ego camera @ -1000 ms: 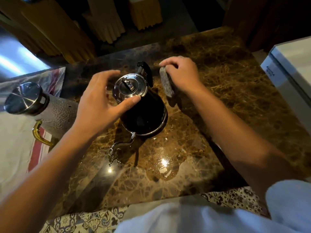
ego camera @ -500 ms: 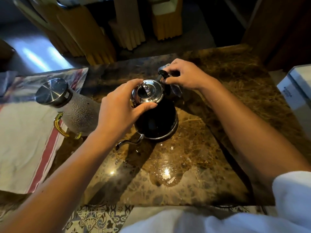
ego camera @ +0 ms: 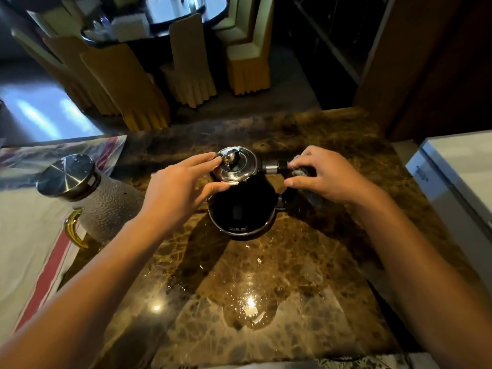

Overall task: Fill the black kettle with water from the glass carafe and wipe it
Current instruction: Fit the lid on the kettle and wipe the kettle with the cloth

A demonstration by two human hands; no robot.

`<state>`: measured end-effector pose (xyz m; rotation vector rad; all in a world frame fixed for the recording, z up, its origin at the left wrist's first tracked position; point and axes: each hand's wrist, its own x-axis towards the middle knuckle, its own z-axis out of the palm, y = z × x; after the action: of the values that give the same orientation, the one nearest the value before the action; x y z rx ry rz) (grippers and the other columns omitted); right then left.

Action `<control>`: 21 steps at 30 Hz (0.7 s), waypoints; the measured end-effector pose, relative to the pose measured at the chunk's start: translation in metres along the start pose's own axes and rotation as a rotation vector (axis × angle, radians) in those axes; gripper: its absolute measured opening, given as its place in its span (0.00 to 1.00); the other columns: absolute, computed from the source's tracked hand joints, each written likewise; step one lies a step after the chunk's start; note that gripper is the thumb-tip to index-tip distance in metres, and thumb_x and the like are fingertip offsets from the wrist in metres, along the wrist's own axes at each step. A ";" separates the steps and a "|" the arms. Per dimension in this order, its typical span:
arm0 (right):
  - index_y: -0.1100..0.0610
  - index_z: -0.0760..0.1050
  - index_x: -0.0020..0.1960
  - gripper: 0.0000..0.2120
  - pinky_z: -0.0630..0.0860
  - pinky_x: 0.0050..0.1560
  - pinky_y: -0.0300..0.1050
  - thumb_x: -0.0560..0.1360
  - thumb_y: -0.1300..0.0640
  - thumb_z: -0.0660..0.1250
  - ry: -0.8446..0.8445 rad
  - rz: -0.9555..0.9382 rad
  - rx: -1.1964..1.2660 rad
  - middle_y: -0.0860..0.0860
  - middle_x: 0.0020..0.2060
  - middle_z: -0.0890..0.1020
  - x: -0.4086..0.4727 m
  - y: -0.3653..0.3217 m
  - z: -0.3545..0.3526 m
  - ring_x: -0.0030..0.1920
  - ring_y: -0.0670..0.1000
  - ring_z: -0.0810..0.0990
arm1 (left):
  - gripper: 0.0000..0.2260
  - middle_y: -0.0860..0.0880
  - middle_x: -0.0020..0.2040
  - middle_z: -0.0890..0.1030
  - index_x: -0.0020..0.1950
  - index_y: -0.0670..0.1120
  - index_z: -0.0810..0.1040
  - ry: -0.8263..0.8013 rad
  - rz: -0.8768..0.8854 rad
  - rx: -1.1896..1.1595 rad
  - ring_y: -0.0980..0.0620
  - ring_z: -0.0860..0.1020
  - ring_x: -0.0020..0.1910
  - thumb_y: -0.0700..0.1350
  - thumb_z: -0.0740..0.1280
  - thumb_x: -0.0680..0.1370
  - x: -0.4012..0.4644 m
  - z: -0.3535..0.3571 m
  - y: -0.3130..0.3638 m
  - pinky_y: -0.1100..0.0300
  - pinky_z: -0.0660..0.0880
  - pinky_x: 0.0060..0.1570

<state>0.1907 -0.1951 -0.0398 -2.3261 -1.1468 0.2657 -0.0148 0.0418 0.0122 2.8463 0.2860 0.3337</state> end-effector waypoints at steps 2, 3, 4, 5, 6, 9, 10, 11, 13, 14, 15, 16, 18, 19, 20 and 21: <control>0.50 0.84 0.62 0.21 0.74 0.52 0.47 0.74 0.41 0.76 -0.020 -0.009 0.037 0.48 0.53 0.79 -0.015 -0.012 0.005 0.54 0.49 0.79 | 0.34 0.57 0.75 0.74 0.76 0.55 0.74 -0.018 -0.005 0.029 0.52 0.85 0.55 0.68 0.62 0.73 0.003 -0.001 -0.004 0.45 0.80 0.59; 0.49 0.85 0.59 0.19 0.74 0.52 0.46 0.73 0.40 0.76 -0.033 -0.021 0.062 0.47 0.51 0.79 -0.021 -0.019 0.008 0.52 0.48 0.79 | 0.36 0.57 0.75 0.74 0.76 0.55 0.73 -0.027 -0.006 0.046 0.52 0.84 0.55 0.70 0.61 0.72 0.005 -0.001 -0.006 0.46 0.80 0.59; 0.47 0.85 0.56 0.17 0.75 0.52 0.47 0.73 0.39 0.76 -0.051 -0.036 0.091 0.46 0.50 0.79 -0.028 -0.026 0.012 0.51 0.46 0.79 | 0.38 0.57 0.75 0.74 0.77 0.55 0.72 -0.041 -0.006 0.050 0.52 0.83 0.59 0.71 0.61 0.71 0.006 -0.001 -0.008 0.46 0.79 0.60; 0.44 0.85 0.53 0.13 0.76 0.52 0.47 0.73 0.39 0.76 -0.069 -0.051 0.120 0.45 0.49 0.79 -0.035 -0.033 0.015 0.50 0.45 0.79 | 0.39 0.57 0.75 0.74 0.78 0.55 0.72 -0.063 -0.001 0.037 0.52 0.81 0.64 0.72 0.62 0.70 0.007 -0.001 -0.011 0.46 0.77 0.62; 0.42 0.84 0.51 0.10 0.76 0.52 0.47 0.73 0.39 0.76 -0.083 -0.065 0.143 0.45 0.48 0.79 -0.040 -0.039 0.019 0.50 0.43 0.78 | 0.40 0.57 0.75 0.73 0.78 0.56 0.71 -0.094 0.007 -0.009 0.52 0.78 0.69 0.72 0.63 0.69 0.008 -0.003 -0.015 0.45 0.76 0.65; 0.40 0.85 0.49 0.05 0.77 0.54 0.47 0.75 0.43 0.76 -0.100 -0.098 0.234 0.44 0.47 0.80 -0.053 -0.056 0.035 0.49 0.42 0.80 | 0.37 0.60 0.73 0.73 0.76 0.58 0.70 -0.176 0.027 -0.268 0.55 0.74 0.71 0.67 0.69 0.68 0.010 -0.010 -0.026 0.47 0.76 0.68; 0.42 0.86 0.51 0.05 0.78 0.55 0.48 0.75 0.44 0.76 -0.102 -0.116 0.276 0.44 0.46 0.81 -0.056 -0.061 0.041 0.49 0.42 0.81 | 0.37 0.60 0.72 0.73 0.75 0.58 0.71 -0.191 0.028 -0.306 0.56 0.74 0.71 0.66 0.71 0.68 0.011 -0.012 -0.030 0.48 0.76 0.69; 0.45 0.87 0.52 0.07 0.78 0.54 0.47 0.75 0.46 0.77 -0.101 -0.132 0.314 0.44 0.46 0.81 -0.058 -0.068 0.048 0.48 0.42 0.81 | 0.37 0.58 0.73 0.74 0.75 0.57 0.71 -0.207 0.026 -0.318 0.55 0.74 0.72 0.65 0.71 0.67 0.012 -0.014 -0.033 0.48 0.75 0.69; 0.48 0.88 0.55 0.12 0.79 0.51 0.49 0.75 0.44 0.76 -0.085 -0.137 0.351 0.45 0.45 0.82 -0.062 -0.081 0.064 0.47 0.43 0.81 | 0.38 0.56 0.75 0.74 0.76 0.54 0.72 -0.241 0.015 -0.334 0.55 0.73 0.73 0.64 0.71 0.67 0.013 -0.014 -0.038 0.49 0.73 0.71; 0.50 0.88 0.56 0.14 0.79 0.50 0.51 0.75 0.43 0.76 -0.063 -0.131 0.353 0.46 0.46 0.82 -0.063 -0.089 0.072 0.47 0.43 0.80 | 0.38 0.56 0.75 0.74 0.76 0.54 0.73 -0.249 0.012 -0.351 0.56 0.73 0.73 0.64 0.71 0.68 0.012 -0.014 -0.041 0.50 0.72 0.72; 0.51 0.87 0.57 0.17 0.79 0.49 0.52 0.75 0.41 0.75 -0.035 -0.122 0.355 0.46 0.46 0.82 -0.065 -0.096 0.080 0.47 0.44 0.80 | 0.37 0.56 0.75 0.74 0.77 0.54 0.73 -0.250 0.012 -0.370 0.57 0.72 0.74 0.63 0.71 0.69 0.011 -0.013 -0.044 0.51 0.72 0.73; 0.52 0.87 0.58 0.18 0.79 0.48 0.52 0.75 0.40 0.75 -0.005 -0.111 0.358 0.46 0.46 0.81 -0.066 -0.103 0.088 0.46 0.44 0.79 | 0.36 0.56 0.75 0.74 0.77 0.54 0.72 -0.246 0.013 -0.384 0.58 0.71 0.74 0.62 0.71 0.70 0.010 -0.011 -0.047 0.51 0.71 0.73; 0.53 0.87 0.58 0.20 0.78 0.46 0.48 0.76 0.39 0.74 0.059 -0.091 0.363 0.45 0.45 0.80 -0.069 -0.115 0.100 0.46 0.44 0.78 | 0.33 0.57 0.75 0.74 0.77 0.54 0.71 -0.234 0.017 -0.398 0.58 0.71 0.75 0.60 0.70 0.73 0.006 -0.008 -0.052 0.50 0.70 0.74; 0.53 0.87 0.59 0.20 0.77 0.46 0.46 0.76 0.39 0.74 0.089 -0.082 0.359 0.45 0.46 0.80 -0.070 -0.119 0.105 0.46 0.43 0.78 | 0.32 0.56 0.75 0.74 0.78 0.54 0.71 -0.227 0.020 -0.401 0.58 0.71 0.75 0.60 0.69 0.74 0.005 -0.008 -0.053 0.50 0.70 0.74; 0.54 0.86 0.60 0.21 0.77 0.47 0.44 0.76 0.40 0.74 0.112 -0.073 0.355 0.45 0.47 0.81 -0.071 -0.122 0.108 0.47 0.43 0.78 | 0.32 0.56 0.75 0.74 0.78 0.54 0.71 -0.222 0.023 -0.401 0.58 0.71 0.75 0.60 0.69 0.74 0.003 -0.007 -0.054 0.49 0.70 0.74; 0.55 0.86 0.61 0.22 0.77 0.48 0.44 0.77 0.40 0.74 0.128 -0.066 0.355 0.46 0.47 0.81 -0.072 -0.124 0.110 0.48 0.44 0.78 | 0.32 0.56 0.75 0.74 0.78 0.53 0.70 -0.220 0.026 -0.398 0.58 0.71 0.75 0.60 0.68 0.75 0.002 -0.008 -0.054 0.49 0.70 0.74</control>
<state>0.0187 -0.1483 -0.0696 -1.9623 -1.0185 0.2679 -0.0236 0.0947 0.0050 2.4660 0.1216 0.0680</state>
